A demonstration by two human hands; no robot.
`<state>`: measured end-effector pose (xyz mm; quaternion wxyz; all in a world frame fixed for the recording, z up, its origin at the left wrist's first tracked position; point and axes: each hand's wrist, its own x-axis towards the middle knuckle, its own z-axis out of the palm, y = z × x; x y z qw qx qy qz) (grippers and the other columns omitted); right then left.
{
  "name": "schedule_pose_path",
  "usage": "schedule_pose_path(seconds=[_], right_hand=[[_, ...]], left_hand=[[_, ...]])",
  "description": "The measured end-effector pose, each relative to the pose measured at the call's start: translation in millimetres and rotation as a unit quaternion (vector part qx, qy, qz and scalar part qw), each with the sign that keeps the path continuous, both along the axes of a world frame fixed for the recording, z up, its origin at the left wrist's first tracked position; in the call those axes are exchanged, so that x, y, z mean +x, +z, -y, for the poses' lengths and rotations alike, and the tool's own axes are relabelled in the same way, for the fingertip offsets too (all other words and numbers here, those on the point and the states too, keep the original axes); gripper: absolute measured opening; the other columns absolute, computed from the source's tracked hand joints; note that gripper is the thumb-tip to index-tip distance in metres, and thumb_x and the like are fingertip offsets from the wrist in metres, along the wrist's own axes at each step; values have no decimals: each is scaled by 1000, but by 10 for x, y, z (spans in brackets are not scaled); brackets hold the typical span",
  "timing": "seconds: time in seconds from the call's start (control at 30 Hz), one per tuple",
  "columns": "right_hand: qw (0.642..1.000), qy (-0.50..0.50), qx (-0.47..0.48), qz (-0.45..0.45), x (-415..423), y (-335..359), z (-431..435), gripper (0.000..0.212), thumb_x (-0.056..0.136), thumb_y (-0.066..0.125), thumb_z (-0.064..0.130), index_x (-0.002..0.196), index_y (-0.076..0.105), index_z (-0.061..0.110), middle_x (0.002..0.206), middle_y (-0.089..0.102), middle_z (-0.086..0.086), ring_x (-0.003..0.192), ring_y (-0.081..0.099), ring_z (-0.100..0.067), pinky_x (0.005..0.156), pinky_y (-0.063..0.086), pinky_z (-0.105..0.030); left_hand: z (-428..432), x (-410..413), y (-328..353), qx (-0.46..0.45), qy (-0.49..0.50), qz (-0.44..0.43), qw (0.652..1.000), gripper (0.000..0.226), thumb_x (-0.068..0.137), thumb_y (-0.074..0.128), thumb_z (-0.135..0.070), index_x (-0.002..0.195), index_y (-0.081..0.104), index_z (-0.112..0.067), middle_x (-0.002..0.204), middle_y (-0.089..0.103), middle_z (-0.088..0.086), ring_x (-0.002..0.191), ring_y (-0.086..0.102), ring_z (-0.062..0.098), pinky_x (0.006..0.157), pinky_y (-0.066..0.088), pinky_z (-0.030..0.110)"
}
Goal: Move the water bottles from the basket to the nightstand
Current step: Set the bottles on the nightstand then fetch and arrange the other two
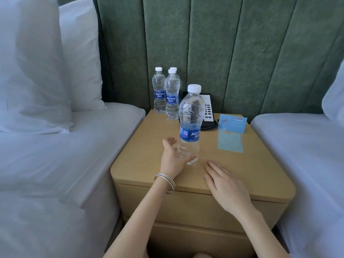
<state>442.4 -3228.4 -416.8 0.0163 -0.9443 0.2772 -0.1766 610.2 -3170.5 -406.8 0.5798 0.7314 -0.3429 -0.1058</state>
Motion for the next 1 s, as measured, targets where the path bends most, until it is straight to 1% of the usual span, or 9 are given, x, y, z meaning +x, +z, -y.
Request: schedule_pose_path(seconds=[0.1,0.2,0.3,0.4,0.57,0.73,0.87,0.9,1.0], right_hand=[[1000,1,20,-7,-10,24,-7,50,101,15,42,148,24,25,155,16,14,141,12,-3,105,4,-13],[1000,-5,5,-5,3,-1,-1,74,87,-6,52,146,30,25,153,22,14,141,16,-3,103,0,-13],[1000,-14,2,-5,19,-43,8,81,82,-6,52,141,41,23,148,34,11,138,28,-6,102,11,-15],[1000,-16,-5,-1,12,-12,-11,78,84,-2,51,139,45,22,146,39,9,135,33,-9,101,23,-18],[1000,-11,16,-25,-3,17,-8,89,74,-16,56,146,28,27,153,21,14,141,16,-4,105,13,-14],[999,-11,3,-36,10,12,-11,59,97,6,52,148,23,28,154,17,15,142,11,-3,109,9,-15],[998,17,0,-62,27,-7,40,97,75,-26,64,147,24,24,154,18,14,141,8,0,106,-3,-15],[998,31,11,-58,41,0,56,94,78,-24,64,148,23,23,155,16,13,139,3,4,107,-5,-15],[994,71,55,-63,134,96,59,58,99,11,47,149,16,19,156,6,12,128,-11,12,107,-11,-13]], left_hand=[[-39,123,-54,-12,-8,5,1000,66,66,85,-22,122,50,-19,121,44,3,103,54,16,96,45,30],[-56,231,-83,-14,-40,-12,999,57,74,79,-17,125,54,-21,119,55,8,97,57,13,97,46,30],[-29,200,-95,-13,-48,-25,998,67,71,81,-23,129,49,-21,123,53,3,104,57,14,98,47,35],[38,86,-104,-3,-10,34,999,77,66,84,-29,131,45,-15,110,45,-12,111,52,17,97,45,36],[37,138,-116,-6,-18,24,1000,75,70,81,-24,134,44,-16,124,51,-2,113,54,18,97,46,42],[-67,106,-124,-24,11,9,1000,88,71,81,-22,142,30,-15,136,41,5,124,44,18,104,40,41],[14,22,-90,19,46,65,997,84,64,85,-26,131,37,-9,128,46,7,119,46,24,99,40,39],[39,30,-76,30,53,78,995,80,65,84,-26,128,39,-8,126,46,7,117,47,25,98,40,38],[85,120,-44,56,57,97,992,73,70,81,-27,126,39,-7,126,46,8,117,47,27,96,40,38]])
